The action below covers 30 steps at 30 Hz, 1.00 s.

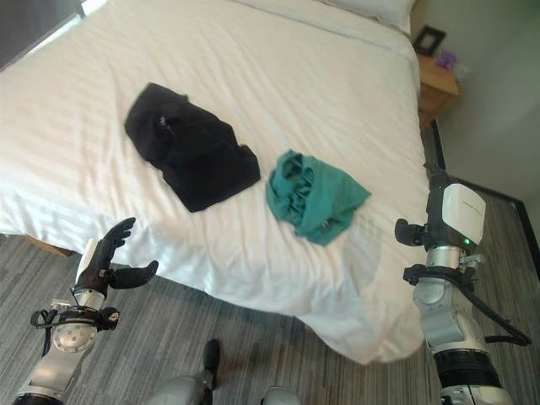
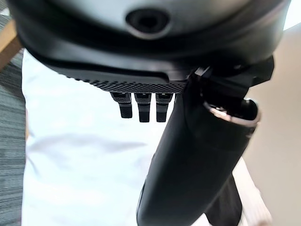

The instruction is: Pick up bed clothes into laundry basket.

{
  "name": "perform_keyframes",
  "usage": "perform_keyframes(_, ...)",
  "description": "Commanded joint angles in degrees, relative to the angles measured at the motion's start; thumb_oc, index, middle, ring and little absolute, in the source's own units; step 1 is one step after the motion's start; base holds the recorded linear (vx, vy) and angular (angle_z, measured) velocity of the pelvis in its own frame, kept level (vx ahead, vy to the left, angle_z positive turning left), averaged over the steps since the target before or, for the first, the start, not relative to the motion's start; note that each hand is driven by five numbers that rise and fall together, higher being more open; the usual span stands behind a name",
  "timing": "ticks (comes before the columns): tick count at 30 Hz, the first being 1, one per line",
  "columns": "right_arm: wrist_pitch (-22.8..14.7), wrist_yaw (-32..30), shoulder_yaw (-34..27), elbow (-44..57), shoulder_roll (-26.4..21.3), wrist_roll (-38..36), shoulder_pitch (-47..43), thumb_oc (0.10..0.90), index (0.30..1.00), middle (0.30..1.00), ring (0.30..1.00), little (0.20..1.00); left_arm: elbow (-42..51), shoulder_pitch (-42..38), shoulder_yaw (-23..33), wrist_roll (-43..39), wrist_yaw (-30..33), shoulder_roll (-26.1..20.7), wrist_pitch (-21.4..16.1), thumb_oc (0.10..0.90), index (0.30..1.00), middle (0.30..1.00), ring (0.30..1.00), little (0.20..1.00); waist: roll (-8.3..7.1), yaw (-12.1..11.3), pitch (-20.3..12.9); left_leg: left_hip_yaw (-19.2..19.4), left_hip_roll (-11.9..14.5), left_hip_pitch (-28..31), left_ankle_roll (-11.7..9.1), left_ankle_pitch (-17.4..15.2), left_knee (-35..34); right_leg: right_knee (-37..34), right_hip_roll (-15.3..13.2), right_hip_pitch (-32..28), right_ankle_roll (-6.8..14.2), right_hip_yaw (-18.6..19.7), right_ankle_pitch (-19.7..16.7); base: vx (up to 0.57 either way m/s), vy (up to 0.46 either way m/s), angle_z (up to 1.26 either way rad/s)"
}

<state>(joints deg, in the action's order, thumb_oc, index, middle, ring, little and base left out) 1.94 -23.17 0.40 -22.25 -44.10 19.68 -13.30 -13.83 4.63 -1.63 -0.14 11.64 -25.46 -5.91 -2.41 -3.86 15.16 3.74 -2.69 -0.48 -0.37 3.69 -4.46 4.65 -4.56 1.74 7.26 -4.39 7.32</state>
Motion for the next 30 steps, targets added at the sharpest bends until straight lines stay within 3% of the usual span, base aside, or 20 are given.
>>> perform_keyframes(1, -0.4, -0.1, 0.7, -4.2, -4.8, -1.2, -11.0, 0.800, 0.900, 0.900, 0.900, 0.900, 5.3, 3.5, 0.2, -2.0, -1.5, -2.7, -3.1, 0.800, 0.900, 0.900, 0.900, 0.900, -4.11, -1.8, -2.2, -1.5, 7.2, -0.3, -4.1, -1.6, -0.5, -6.7, -3.7, 0.8, 3.0, 2.0, -9.0, 0.09, -0.063, 0.91)
perform_keyframes(5, -0.3, 1.7, 4.2, -5.8, -4.0, -0.6, -13.2, 0.800, 0.900, 0.900, 0.900, 0.900, 0.6, 5.9, 0.9, -1.8, -1.6, 0.0, -2.4, 0.800, 0.900, 0.900, 0.900, 0.900, -4.47, -2.5, -3.1, -1.9, 7.2, 0.5, -4.2, -2.4, -0.5, -8.9, -4.4, -0.7, 2.9, 2.9, -10.9, 0.16, -0.102, 0.66)
perform_keyframes(10, -0.4, 4.1, 10.2, -13.2, -1.4, -1.0, -17.1, 0.800, 0.900, 0.900, 0.900, 0.900, -10.7, 7.5, -0.1, 0.6, -2.5, 1.5, -0.7, 0.800, 0.900, 0.900, 0.900, 0.900, -3.22, -2.8, -4.2, -2.5, 7.9, 0.8, -4.8, -2.5, -0.5, -9.3, -4.8, -2.3, 2.3, 2.6, -10.7, 0.13, -0.058, 0.49)
perform_keyframes(11, -0.4, 4.5, 11.6, -16.0, -0.8, -1.3, -18.5, 0.800, 0.900, 0.900, 0.900, 0.900, -14.0, 6.9, -0.7, 1.0, -2.5, 1.6, -0.3, 0.800, 0.900, 0.900, 0.900, 0.900, -2.96, -2.8, -4.2, -2.6, 8.0, 0.7, -5.0, -2.5, -0.5, -9.4, -4.8, -2.4, 2.2, 2.5, -10.6, 0.08, -0.055, 0.46)
perform_keyframes(12, 0.2, 5.1, 14.0, -22.6, 0.8, -2.0, -21.1, 0.800, 0.900, 0.900, 0.900, 0.900, -23.3, 4.6, -2.1, 2.2, -0.9, 1.7, 0.6, 0.800, 0.900, 0.900, 0.900, 0.900, -2.22, -2.9, -4.1, -2.9, 8.1, 0.4, -5.3, -2.1, -0.5, -9.6, -4.8, -2.4, 2.0, 2.3, -10.6, 0.08, -0.054, 0.27)
perform_keyframes(14, 0.2, 5.3, 15.3, -26.2, 1.8, -2.6, -22.8, 0.800, 0.900, 0.900, 0.900, 0.900, -28.7, 2.8, -2.7, 2.5, -0.1, 2.1, 0.7, 0.800, 0.900, 0.900, 0.900, 0.900, -1.73, -2.7, -4.1, -3.0, 8.2, 0.1, -5.6, -2.0, -0.5, -9.6, -4.8, -2.3, 1.9, 2.2, -10.5, 0.09, -0.042, 0.13)
perform_keyframes(15, 0.9, 5.9, 16.8, -34.3, 3.6, -4.1, -25.7, 0.800, 0.900, 0.900, 0.900, 0.900, -39.4, 0.2, -3.7, 2.8, 0.6, 2.7, 1.4, 0.800, 0.900, 0.900, 0.900, 0.900, -1.01, -2.5, -4.1, -3.1, 8.4, -0.5, -5.9, -1.8, -0.5, -9.6, -4.8, -1.8, 1.9, 2.3, -10.2, 0.10, -0.040, 0.31)
perform_keyframes(16, 0.9, 5.9, 16.8, -34.3, 3.6, -4.2, -25.7, 0.800, 0.900, 0.900, 0.900, 0.900, -39.5, 0.1, -3.7, 2.8, 0.6, 2.7, 1.4, 0.800, 0.900, 0.900, 0.900, 0.900, -1.00, -2.4, -4.1, -3.1, 8.4, -0.5, -5.9, -1.8, -0.5, -9.6, -4.7, -1.8, 1.9, 2.2, -10.2, 0.09, -0.039, 0.47)
perform_keyframes(17, 1.6, 6.9, 17.6, -40.5, 4.9, -5.7, -28.1, 0.800, 0.900, 0.900, 0.900, 0.900, -47.7, -1.5, -4.2, 3.2, 0.4, 3.0, 2.3, 0.800, 0.900, 0.900, 0.900, 0.900, -0.29, -2.3, -4.2, -3.1, 8.6, -1.1, -6.2, -1.4, -0.5, -9.6, -4.7, -1.4, 1.8, 2.2, -9.9, 0.04, -0.011, 0.16)
perform_keyframes(19, 1.8, 7.4, 18.0, -44.2, 6.0, -7.1, -29.7, 0.800, 0.900, 0.900, 0.900, 0.900, -54.0, -2.3, -4.0, 3.8, 0.3, 3.7, 3.2, 0.800, 0.900, 0.900, 0.900, 0.900, 0.23, -2.0, -4.3, -3.0, 8.7, -1.5, -6.5, -1.3, -0.5, -9.6, -4.5, -1.0, 1.9, 2.4, -9.6, 0.03, -0.001, -0.15)
perform_keyframes(21, 1.8, 7.4, 18.2, -44.5, 6.4, -7.6, -30.4, 0.800, 0.900, 0.900, 0.900, 0.900, -56.5, -2.6, -3.7, 4.1, 0.2, 4.2, 3.6, 0.800, 0.900, 0.900, 0.900, 0.900, 0.40, -1.7, -4.4, -2.9, 8.8, -1.5, -6.6, -1.3, -0.5, -9.6, -4.4, -1.0, 1.9, 2.5, -9.5, 0.02, 0.006, -0.11)
perform_keyframes(24, 1.2, 6.9, 18.3, -37.2, 7.9, -7.8, -27.8, 0.800, 0.900, 0.900, 0.900, 0.900, -61.2, -1.4, -1.5, 5.3, 0.3, 5.3, 5.1, 0.800, 0.900, 0.900, 0.900, 0.900, 0.69, -0.5, -4.9, -2.1, 9.2, -1.1, -6.7, -1.4, -0.5, -9.6, -4.3, -1.3, 1.8, 3.3, -9.1, 0.06, 0.014, -0.19)
perform_keyframes(25, 0.9, 6.6, 17.5, -28.4, 7.8, -6.8, -24.8, 0.800, 0.900, 0.900, 0.900, 0.900, -62.6, -0.6, -0.4, 6.2, 0.2, 6.0, 6.1, 0.800, 0.900, 0.900, 0.900, 0.900, 0.79, 0.5, -5.1, -1.7, 9.4, -0.6, -6.7, -1.7, -0.5, -9.6, -4.4, -1.5, 1.8, 3.7, -9.1, 0.03, 0.003, -0.05)
perform_keyframes(26, 1.0, 6.7, 17.4, -28.1, 7.8, -6.7, -24.5, 0.800, 0.900, 0.900, 0.900, 0.900, -62.6, -0.6, -0.4, 6.3, 0.2, 6.0, 6.0, 0.800, 0.900, 0.900, 0.900, 0.900, 0.78, 0.4, -5.1, -1.7, 9.4, -0.5, -6.7, -1.7, -0.5, -9.6, -4.4, -1.6, 1.8, 3.7, -9.1, 0.05, 0.004, -0.10)
perform_keyframes(27, 0.8, 6.5, 15.1, -17.1, 6.7, -4.9, -20.3, 0.800, 0.900, 0.900, 0.900, 0.900, -63.2, 0.0, 0.7, 7.7, 0.0, 6.6, 6.9, 0.800, 0.900, 0.900, 0.900, 0.900, 0.88, 1.5, -5.4, -1.3, 9.7, 0.0, -6.6, -2.1, -0.5, -9.6, -4.5, -1.9, 1.8, 4.1, -8.9, 0.02, 0.001, -0.24)
perform_keyframes(30, 0.5, 6.3, 12.2, -9.5, 6.1, -3.4, -15.9, 0.800, 0.900, 0.900, 0.900, 0.900, -63.0, 0.3, 1.0, 9.0, -0.4, 7.0, 7.3, 0.800, 0.900, 0.900, 0.900, 0.900, 1.08, 2.2, -5.6, -0.8, 9.9, 0.7, -6.6, -2.6, -0.5, -9.6, -4.7, -2.2, 1.8, 4.4, -8.8, 0.02, -0.001, -0.22)
